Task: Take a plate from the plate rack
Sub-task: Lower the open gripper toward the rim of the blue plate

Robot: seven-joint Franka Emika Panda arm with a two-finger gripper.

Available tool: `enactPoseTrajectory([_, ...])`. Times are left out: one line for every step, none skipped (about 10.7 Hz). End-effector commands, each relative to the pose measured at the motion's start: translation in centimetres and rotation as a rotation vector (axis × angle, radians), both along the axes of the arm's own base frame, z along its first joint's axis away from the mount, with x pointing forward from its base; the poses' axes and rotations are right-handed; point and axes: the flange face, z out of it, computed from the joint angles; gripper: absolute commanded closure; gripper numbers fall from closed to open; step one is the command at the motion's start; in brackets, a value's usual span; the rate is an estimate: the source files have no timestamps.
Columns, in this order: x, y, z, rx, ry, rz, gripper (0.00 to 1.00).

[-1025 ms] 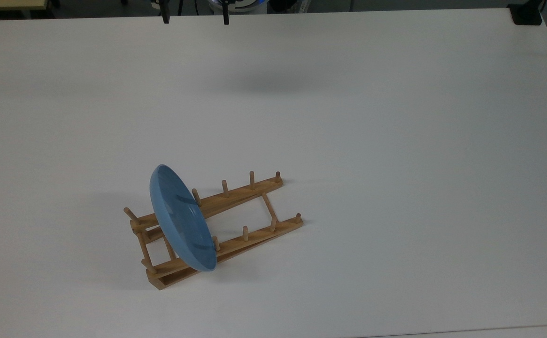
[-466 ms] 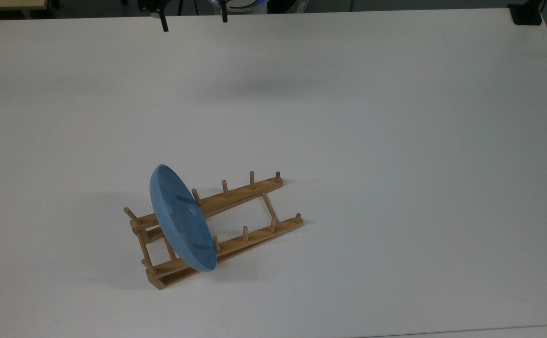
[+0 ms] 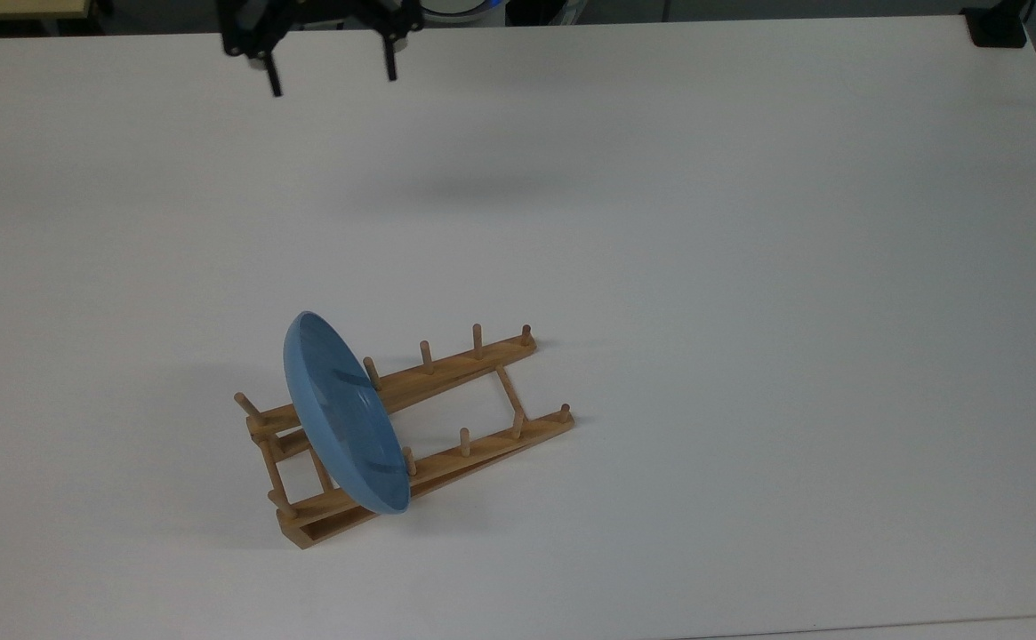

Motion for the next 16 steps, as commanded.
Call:
enactPoseTrajectory([2.7, -2.4, -1.3, 0.018, -0.122, -0.018, 0.00])
enactPoseTrajectory([4.0, -2.6, -1.9, 0.019, -0.189, -0.034, 0.00])
enactPoseTrajectory([5.5, -2.6, -2.7, 0.029, -0.260, -0.075, 0.00])
enactPoseTrajectory([7.1, -2.0, -4.0, 0.057, -0.319, -0.144, 0.00])
enactPoseTrajectory([8.2, -1.5, -5.0, 0.084, -0.365, -0.201, 0.00])
enactPoseTrajectory([8.9, -1.2, -5.6, 0.117, -0.400, -0.264, 0.00])
enactPoseTrajectory([9.4, -1.1, -6.5, 0.134, -0.414, -0.307, 0.00])
enactPoseTrajectory([9.9, -1.0, -7.3, 0.118, -0.430, -0.300, 0.00])
enactPoseTrajectory([10.5, -0.3, -8.1, 0.105, -0.446, -0.280, 0.00])
enactPoseTrajectory([11.0, -0.4, -9.0, 0.102, -0.464, -0.275, 0.00])
enactPoseTrajectory([11.3, -0.5, -9.7, 0.098, -0.470, -0.272, 0.00])
enactPoseTrajectory([11.6, -0.4, -10.6, 0.080, -0.467, -0.256, 0.00])
enactPoseTrajectory([11.8, -0.4, -11.4, 0.068, -0.466, -0.246, 0.04])
enactPoseTrajectory([12.0, -0.5, -11.8, 0.071, -0.473, -0.255, 0.10])
enactPoseTrajectory([12.2, -0.6, -12.3, 0.079, -0.476, -0.267, 0.20])
enactPoseTrajectory([12.2, -0.7, -12.3, 0.084, -0.478, -0.277, 0.33])
